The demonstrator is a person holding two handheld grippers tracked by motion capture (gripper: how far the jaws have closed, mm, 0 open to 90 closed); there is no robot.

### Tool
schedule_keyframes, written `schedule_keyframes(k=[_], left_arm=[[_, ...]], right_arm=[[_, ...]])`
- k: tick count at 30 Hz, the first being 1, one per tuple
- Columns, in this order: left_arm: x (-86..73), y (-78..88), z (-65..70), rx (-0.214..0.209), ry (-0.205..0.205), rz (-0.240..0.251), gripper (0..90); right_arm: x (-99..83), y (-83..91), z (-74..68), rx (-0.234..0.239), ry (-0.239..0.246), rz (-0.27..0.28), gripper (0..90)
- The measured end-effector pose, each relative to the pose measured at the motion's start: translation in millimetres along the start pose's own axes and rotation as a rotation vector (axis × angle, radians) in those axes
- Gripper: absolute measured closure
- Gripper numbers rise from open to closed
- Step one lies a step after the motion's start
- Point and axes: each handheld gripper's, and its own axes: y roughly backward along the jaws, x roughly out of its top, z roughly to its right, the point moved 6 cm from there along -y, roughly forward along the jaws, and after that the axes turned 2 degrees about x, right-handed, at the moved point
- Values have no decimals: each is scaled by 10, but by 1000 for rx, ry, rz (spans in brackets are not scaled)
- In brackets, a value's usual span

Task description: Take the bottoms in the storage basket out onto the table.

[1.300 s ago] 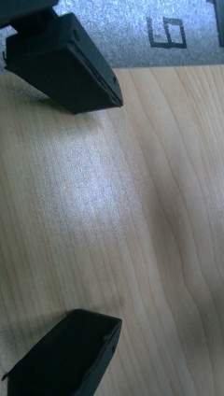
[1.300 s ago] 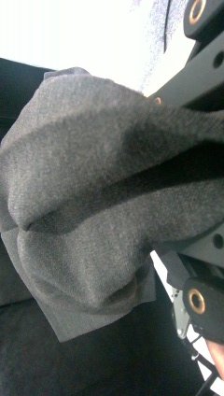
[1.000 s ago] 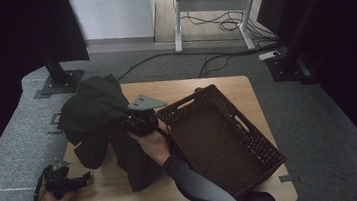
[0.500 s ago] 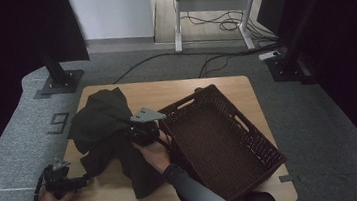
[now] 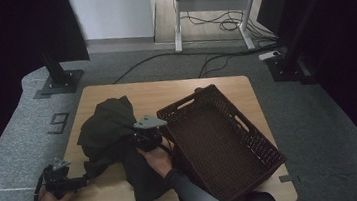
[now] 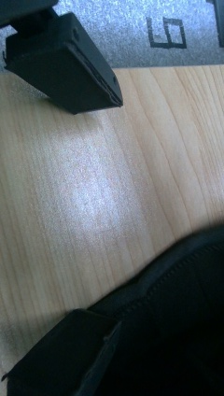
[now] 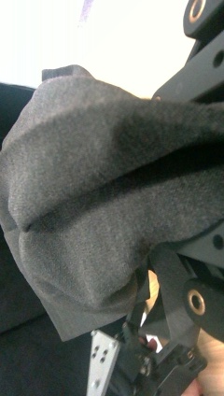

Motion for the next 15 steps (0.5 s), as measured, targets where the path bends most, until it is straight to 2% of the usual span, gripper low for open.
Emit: schedule_keyframes(k=[15], left_arm=[[1,-1,1,0,4,0,0]], right_arm=[[-301,-111,48,-22,0,-63,726]])
